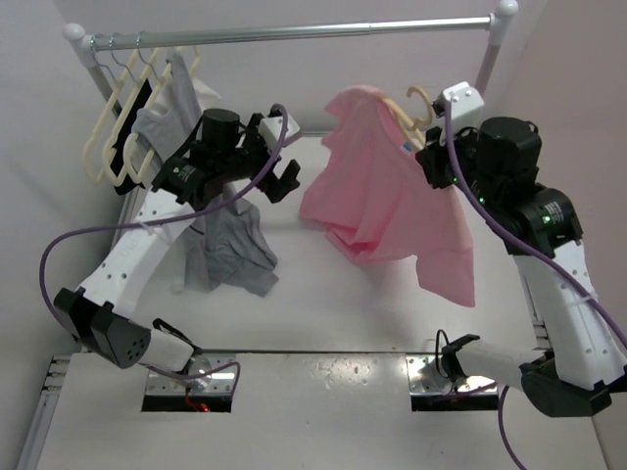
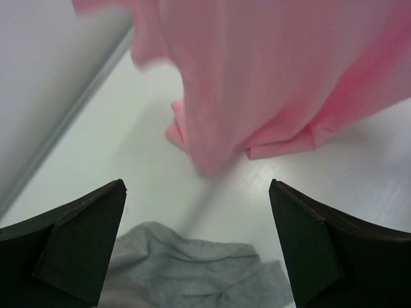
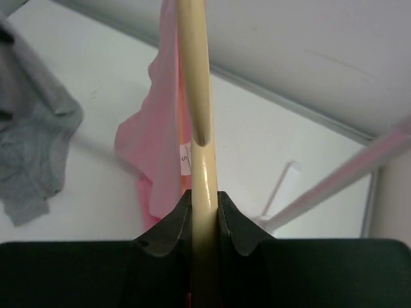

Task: Place the t-shirt on the hanger
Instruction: Hang the hanger with tshirt onto the clothesline

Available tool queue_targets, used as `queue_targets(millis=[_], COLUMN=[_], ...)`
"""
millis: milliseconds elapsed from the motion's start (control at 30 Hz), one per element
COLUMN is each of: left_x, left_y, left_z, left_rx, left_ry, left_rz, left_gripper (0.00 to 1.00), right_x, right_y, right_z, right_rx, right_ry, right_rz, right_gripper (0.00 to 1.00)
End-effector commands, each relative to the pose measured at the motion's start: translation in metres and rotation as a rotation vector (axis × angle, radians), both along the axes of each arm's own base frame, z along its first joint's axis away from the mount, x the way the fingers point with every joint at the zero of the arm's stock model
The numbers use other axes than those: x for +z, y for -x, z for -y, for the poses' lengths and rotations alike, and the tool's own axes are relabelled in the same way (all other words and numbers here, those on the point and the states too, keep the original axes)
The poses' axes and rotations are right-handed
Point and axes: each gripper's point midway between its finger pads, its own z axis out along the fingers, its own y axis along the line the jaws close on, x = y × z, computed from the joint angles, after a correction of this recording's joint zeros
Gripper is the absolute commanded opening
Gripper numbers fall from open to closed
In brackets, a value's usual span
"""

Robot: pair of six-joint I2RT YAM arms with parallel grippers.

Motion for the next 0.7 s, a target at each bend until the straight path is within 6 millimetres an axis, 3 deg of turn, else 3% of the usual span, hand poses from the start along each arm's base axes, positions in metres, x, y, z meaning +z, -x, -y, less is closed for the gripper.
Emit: queue_targets(millis=[0,33,67,167,267,300,467,667], left_x=[-0.021,-0.045,-0.051,-0.078,-0.083,-0.082,-0.09,-0.097], left_y=[0.016,0.021,0.029,0.035,0.04,0.043,0.049,0.052], left_z=[-0.007,-0.009,-0.009,-0.011,-0.014,-0.015,-0.019,-0.021], left_rx=[0.06,0.062,0.057,0.063,0.063,0.067,0.075,0.075], left_ry=[0.043,0.022,0.021,0.007,0.01,0.017,0.011,0.011], left_rz=[-0.086,-0.129,-0.145,-0.19,-0.186,-0.188,-0.191,-0.191], left_gripper=[1.0,1.0,1.0,1.0,1.0,1.0,1.0,1.0], right_x=[0.07,0.083,0.097,0.11,0.128,0.121,0.142,0.152], right_y=[0.01,0.011,0.013,0.002,-0.01,-0.022,-0.044,-0.073], right_z=[0.033,0.039,0.043,0.048,0.044,0.041,0.038,0.042], right_rx=[-0.165,-0.196,-0.21,-0.257,-0.267,-0.276,-0.31,-0.398], right_ry=[-0.068,-0.08,-0.094,-0.085,-0.103,-0.092,-0.138,-0.126], right_rz=[0.175,0.21,0.24,0.278,0.312,0.297,0.379,0.425], right_gripper=[0.0,0.0,0.0,0.0,0.0,0.0,0.0,0.0])
